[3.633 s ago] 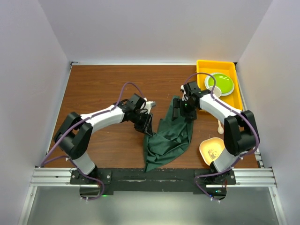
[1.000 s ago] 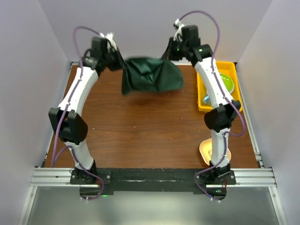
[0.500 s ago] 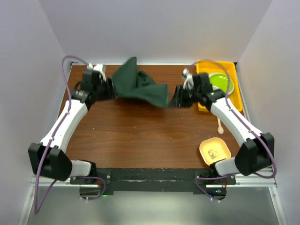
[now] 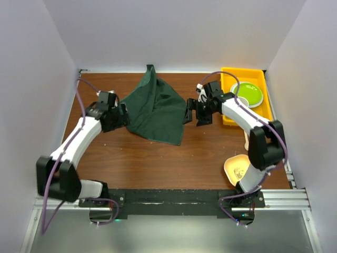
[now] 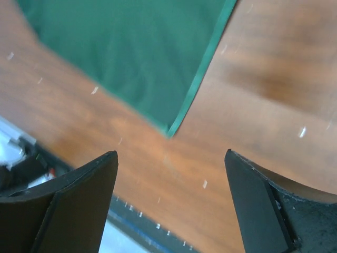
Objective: Fold the napkin, place the utensils inside, and roll it up
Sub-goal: Flatten the napkin out
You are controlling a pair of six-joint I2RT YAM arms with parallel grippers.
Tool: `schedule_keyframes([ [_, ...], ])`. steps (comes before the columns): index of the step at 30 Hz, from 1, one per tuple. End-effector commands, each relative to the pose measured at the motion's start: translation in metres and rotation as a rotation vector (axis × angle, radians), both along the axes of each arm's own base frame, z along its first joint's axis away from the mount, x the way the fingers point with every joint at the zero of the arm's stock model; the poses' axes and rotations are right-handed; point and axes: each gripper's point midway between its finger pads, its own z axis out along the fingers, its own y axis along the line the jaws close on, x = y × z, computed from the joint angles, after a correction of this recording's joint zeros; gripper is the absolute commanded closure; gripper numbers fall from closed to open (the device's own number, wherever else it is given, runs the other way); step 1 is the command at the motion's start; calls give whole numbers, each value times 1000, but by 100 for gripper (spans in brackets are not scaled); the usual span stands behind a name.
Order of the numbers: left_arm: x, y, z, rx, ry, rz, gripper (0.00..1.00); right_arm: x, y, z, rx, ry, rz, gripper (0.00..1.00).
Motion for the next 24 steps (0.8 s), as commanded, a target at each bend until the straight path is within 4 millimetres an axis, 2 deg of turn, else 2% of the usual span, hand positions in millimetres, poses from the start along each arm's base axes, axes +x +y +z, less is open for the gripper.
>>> schedule_keyframes([
  [1, 37, 2, -20, -28, 42, 47, 15, 37, 8, -11, -53, -15, -41, 13],
  [2, 49, 7, -17, -47, 24, 64, 16, 40, 5, -17, -97, -11, -67, 14],
  [3, 59, 9, -27, -52, 42, 73, 17, 42, 7, -27, -130, 6, -66, 16],
  [4, 71, 16, -26, -62, 24, 93, 19, 43, 17, -24, -151, -9, -51, 18],
  [5, 87, 20, -31, -61, 33, 107, 22, 39, 16, -30, -189, 16, -58, 31],
  [7, 106, 33, -36, -81, 29, 134, 26, 35, 25, -39, -211, 34, -40, 41],
  [8, 121, 36, -29, -88, 4, 141, 27, 31, 26, -42, -225, 52, -51, 43],
  [9, 127, 41, -47, -81, 49, 152, 27, 29, 26, -46, -246, 56, -53, 42],
  [10, 132, 47, -54, -79, 69, 171, 27, 23, 30, -53, -262, 68, -38, 42],
  [11, 147, 59, -64, -78, 91, 200, 23, 19, 31, -56, -278, 76, -32, 40],
  [15, 166, 84, -89, -38, 165, 258, 22, 5, 39, -71, -343, 76, -16, 32],
  [17, 176, 92, -97, -7, 174, 269, 22, 1, 41, -78, -391, 71, -6, 31],
  [19, 179, 96, -103, 16, 182, 265, 24, 1, 47, -79, -408, 53, 8, 31],
  [20, 180, 97, -109, 24, 192, 266, 25, 2, 43, -82, -440, 46, 2, 32],
  [24, 174, 108, -126, 85, 236, 285, 31, 4, 42, -86, -486, 31, -1, 33],
])
